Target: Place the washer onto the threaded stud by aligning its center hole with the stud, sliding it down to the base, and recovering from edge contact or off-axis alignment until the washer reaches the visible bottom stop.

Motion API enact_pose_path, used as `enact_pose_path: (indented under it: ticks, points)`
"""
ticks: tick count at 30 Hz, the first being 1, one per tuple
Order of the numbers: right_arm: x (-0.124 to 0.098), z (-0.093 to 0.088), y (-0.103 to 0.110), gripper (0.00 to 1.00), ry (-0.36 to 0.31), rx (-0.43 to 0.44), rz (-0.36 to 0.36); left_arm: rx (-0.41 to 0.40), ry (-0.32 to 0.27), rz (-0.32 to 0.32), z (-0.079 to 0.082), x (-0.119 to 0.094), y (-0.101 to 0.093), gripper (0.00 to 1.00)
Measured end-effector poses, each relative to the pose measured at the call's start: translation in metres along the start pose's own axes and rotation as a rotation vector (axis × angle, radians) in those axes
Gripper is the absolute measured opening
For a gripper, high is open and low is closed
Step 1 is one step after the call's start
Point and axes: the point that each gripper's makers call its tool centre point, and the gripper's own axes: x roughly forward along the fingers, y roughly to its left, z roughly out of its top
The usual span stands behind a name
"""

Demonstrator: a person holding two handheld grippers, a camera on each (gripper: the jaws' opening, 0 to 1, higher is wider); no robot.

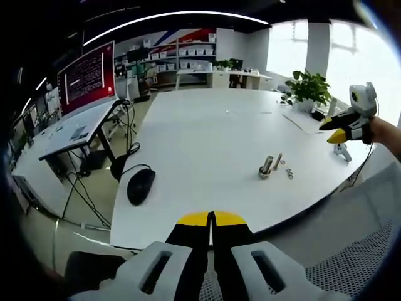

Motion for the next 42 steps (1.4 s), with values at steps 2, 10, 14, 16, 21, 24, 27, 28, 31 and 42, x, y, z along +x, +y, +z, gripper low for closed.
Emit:
enact_pose_path:
  ticks: [2,10,14,16,21,24,27,28,31,42]
  points:
    - [-0.001,0.0,0.001,0.38,-0.003,0.0,-0.007,0.001,0.002,0.0,0.0,0.0,0.0,0.0]
    - [-0.012,-0.001,0.01,0.37,0.005,-0.01,-0.02,0.014,0.008,-0.011,-0.002,0.0,-0.001,0.0]
    - [-0.014,-0.008,0.011,0.37,-0.006,0.028,-0.015,0.016,0.009,-0.011,-0.002,0.0,-0.002,0.0]
    - [-0.013,-0.013,0.016,0.36,0.003,0.033,-0.003,0.013,0.007,-0.01,-0.002,-0.001,-0.002,0.0]
    - [-0.014,-0.014,0.02,0.36,-0.002,0.033,0.0,0.014,0.009,-0.012,-0.003,-0.001,-0.002,0.0]
    - [-0.012,-0.018,0.02,0.35,0.006,0.03,0.008,0.015,0.01,-0.012,-0.002,-0.001,-0.002,0.0]
    - [-0.013,-0.023,0.024,0.35,0.014,0.032,0.019,0.013,0.01,-0.01,-0.003,-0.002,-0.002,0.0]
    - [-0.013,-0.023,0.025,0.35,0.015,0.032,0.02,0.013,0.01,-0.009,-0.003,-0.002,-0.002,0.0]
    - [-0.014,-0.025,0.029,0.35,0.013,0.043,0.027,0.012,0.008,-0.008,-0.003,-0.002,-0.002,0.0]
    - [-0.013,-0.034,0.039,0.35,0.012,0.072,0.033,0.014,0.01,-0.009,-0.003,-0.002,-0.002,0.0]
